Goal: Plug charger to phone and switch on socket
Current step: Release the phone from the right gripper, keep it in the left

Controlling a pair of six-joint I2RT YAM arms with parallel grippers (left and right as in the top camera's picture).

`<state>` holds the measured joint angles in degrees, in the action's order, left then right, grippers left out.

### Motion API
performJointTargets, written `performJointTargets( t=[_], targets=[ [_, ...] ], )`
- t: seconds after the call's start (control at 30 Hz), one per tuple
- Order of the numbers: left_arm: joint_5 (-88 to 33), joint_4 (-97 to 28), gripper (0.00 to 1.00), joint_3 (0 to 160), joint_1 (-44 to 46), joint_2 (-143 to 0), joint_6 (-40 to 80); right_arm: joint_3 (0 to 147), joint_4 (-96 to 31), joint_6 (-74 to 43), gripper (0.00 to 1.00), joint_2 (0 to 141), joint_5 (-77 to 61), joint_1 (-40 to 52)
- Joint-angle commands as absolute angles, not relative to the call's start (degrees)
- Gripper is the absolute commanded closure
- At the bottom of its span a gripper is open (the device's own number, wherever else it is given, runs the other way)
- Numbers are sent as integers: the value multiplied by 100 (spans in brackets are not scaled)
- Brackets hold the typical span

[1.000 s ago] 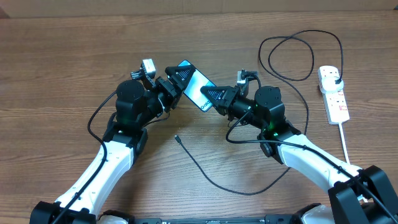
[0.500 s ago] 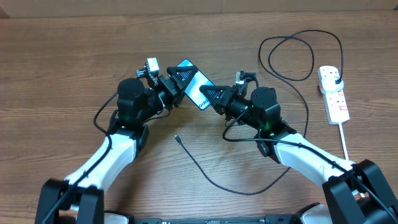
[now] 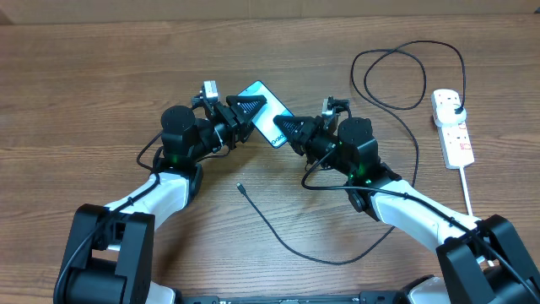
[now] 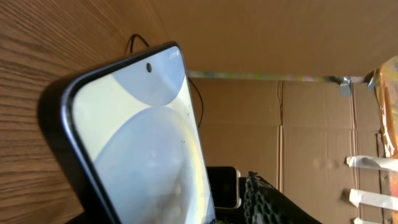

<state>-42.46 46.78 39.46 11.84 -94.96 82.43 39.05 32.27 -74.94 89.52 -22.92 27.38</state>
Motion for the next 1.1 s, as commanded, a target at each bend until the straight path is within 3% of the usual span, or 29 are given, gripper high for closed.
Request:
performJointTargets(
  t=[0.0,0.2,0.53,0.73,0.97,1.07],
  targets=[
    [-4351,4871,51,4027,1201,-9450,8344,3929,3120,-7345,96,8982,-2228,2808],
    [-4287,4871,66,4027,1201,-9450,8383,3929,3118,-7349,96,8982,-2228,2934],
    [-4309,5304,68,4027,1201,-9450,8604,3929,3070,-7677,96,8982,-2174,3116],
    [-4353,5457,82,4027,1201,-9450,8705,3929,3072,-7675,96,8982,-2213,3116],
    [-4359,5450,87,4027,1201,-9450,8705,3929,3072,-7671,96,8982,-2290,3116],
    [-4359,5450,91,4027,1201,-9450,8705,3929,3072,-7671,79,8982,-2366,3116]
  ],
)
